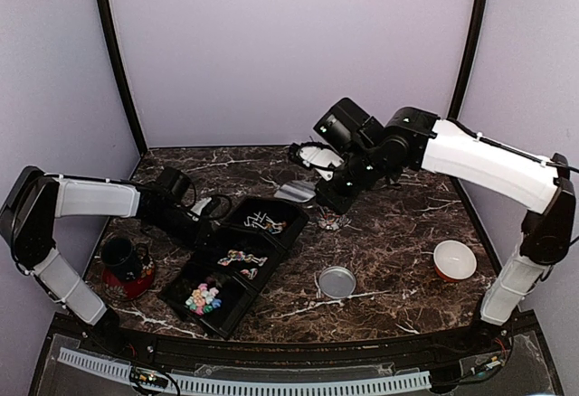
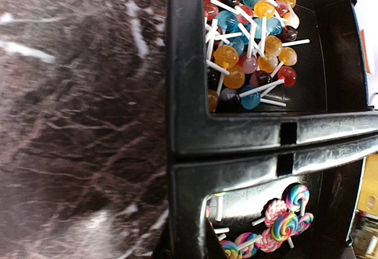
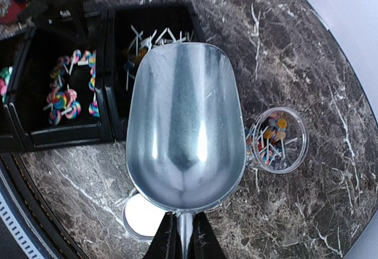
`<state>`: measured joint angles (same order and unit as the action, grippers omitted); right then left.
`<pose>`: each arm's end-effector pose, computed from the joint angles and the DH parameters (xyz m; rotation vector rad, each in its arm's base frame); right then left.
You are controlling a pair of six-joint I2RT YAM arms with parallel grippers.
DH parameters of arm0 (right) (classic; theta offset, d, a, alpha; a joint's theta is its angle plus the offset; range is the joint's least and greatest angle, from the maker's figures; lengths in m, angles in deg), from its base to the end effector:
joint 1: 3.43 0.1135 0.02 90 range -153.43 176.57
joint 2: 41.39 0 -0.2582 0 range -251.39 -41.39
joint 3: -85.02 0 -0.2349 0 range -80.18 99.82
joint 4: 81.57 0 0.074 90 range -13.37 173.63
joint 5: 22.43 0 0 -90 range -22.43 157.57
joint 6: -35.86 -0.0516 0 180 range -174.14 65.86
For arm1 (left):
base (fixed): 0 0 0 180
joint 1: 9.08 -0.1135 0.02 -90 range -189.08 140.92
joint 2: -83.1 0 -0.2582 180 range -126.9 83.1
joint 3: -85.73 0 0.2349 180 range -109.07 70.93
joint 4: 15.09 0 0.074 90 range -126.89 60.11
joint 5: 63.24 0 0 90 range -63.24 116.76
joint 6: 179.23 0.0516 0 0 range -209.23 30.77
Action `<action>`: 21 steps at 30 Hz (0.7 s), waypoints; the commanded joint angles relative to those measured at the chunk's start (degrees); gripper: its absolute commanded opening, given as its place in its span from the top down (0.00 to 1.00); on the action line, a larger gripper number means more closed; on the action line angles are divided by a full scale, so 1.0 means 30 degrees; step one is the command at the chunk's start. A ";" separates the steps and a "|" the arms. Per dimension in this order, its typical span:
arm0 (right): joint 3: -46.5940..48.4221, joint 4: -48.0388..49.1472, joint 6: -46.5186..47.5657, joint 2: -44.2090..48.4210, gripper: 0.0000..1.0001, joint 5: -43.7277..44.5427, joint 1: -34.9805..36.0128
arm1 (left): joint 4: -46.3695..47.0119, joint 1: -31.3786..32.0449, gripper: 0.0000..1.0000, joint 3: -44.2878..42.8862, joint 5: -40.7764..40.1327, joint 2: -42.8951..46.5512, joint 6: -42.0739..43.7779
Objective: Pack the candies
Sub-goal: Scoop the fake candies from the plate.
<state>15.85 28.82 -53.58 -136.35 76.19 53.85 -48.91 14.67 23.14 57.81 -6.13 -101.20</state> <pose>0.1915 0.2837 0.3342 -1.1581 2.2241 0.2236 0.2499 -0.1391 0.1635 0.4685 2.6359 -0.9219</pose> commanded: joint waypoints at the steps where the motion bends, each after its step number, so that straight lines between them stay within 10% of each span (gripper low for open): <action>1: 0.1122 -0.1508 0.0437 -0.0896 1.00 0.0048 0.0393 | -0.0455 -0.0001 1.00 -0.0784 -0.0911 0.1402 0.0409; 21: 0.3409 -0.4409 0.0924 -0.5153 1.00 0.1482 0.1287 | -0.2294 0.2093 1.00 -0.1640 -0.6503 0.1666 0.1414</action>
<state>22.80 17.67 -51.39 -150.36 79.03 56.91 -53.70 20.18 20.37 39.05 -4.33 -96.85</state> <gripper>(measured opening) 0.080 0.084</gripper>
